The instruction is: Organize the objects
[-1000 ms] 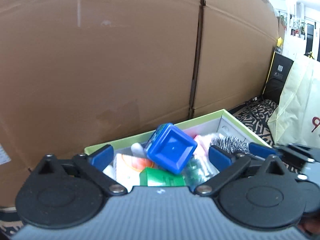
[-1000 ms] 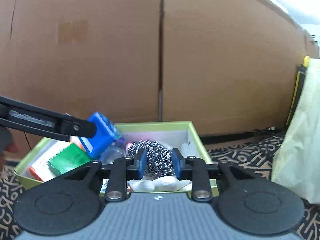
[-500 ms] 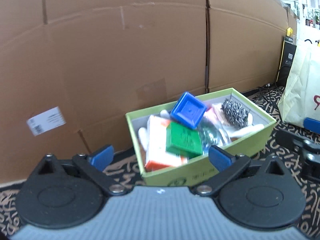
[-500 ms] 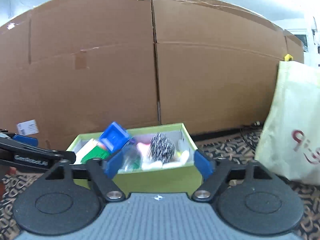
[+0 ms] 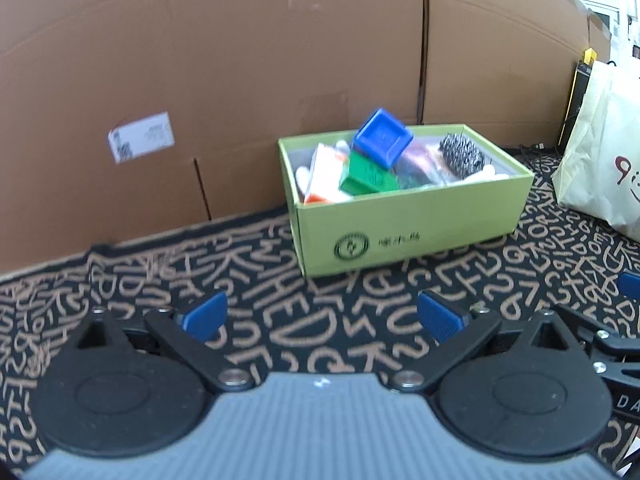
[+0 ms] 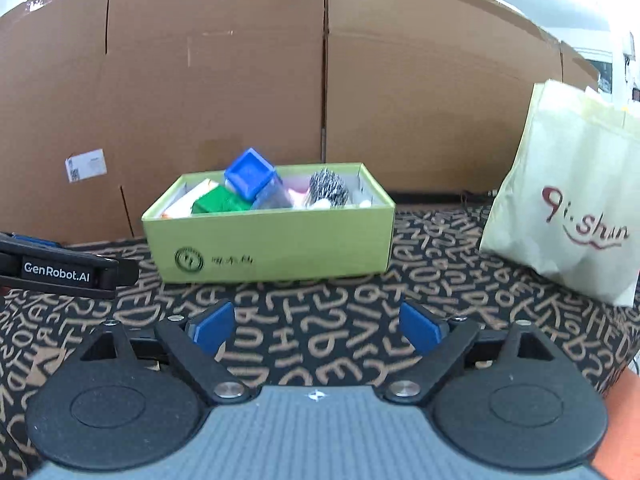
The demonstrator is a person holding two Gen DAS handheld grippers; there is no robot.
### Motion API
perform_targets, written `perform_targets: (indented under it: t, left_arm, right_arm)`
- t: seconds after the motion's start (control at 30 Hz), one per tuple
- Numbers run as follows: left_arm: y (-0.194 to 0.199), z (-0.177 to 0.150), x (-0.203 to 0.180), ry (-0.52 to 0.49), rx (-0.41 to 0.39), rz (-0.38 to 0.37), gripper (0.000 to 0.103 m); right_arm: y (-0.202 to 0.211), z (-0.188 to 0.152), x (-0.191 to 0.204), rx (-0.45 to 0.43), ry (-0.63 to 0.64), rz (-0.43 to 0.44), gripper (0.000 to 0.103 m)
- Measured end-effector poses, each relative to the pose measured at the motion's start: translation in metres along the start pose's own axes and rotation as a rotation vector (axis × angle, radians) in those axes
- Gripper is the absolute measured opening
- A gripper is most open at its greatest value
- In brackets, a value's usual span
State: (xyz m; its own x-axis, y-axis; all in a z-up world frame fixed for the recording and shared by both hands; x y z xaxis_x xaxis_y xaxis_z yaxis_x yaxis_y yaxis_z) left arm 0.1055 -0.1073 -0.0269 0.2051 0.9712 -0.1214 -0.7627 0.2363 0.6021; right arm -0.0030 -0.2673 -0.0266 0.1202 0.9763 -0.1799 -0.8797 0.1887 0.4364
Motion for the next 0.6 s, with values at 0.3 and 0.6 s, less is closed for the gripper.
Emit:
perform_targets:
  t: [0.3, 0.6]
  left_arm:
    - [-0.004, -0.012, 0.002, -0.002, 0.023, 0.034, 0.103]
    - [-0.013, -0.010, 0.000, -0.002, 0.035, 0.035, 0.103]
  right_arm:
    - [-0.005, -0.010, 0.002, 0.018, -0.011, -0.005, 0.092]
    - [-0.013, -0.007, -0.001, 0.018, -0.036, -0.009, 0.092]
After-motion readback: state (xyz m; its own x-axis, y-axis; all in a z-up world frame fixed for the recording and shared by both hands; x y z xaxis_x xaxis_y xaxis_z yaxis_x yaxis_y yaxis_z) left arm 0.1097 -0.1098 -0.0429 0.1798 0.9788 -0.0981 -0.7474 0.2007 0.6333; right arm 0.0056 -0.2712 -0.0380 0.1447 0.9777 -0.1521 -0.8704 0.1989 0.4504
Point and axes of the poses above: each gripper's, at about its wrist camera, not at the fingertips, and y roughly against the way its jaws point, x to its left, z to its top, the point moved 5 cm from there along -y, roughly the way its jaws point, and after that the axes turned 12 degrees about y, right-handed, at the moved point
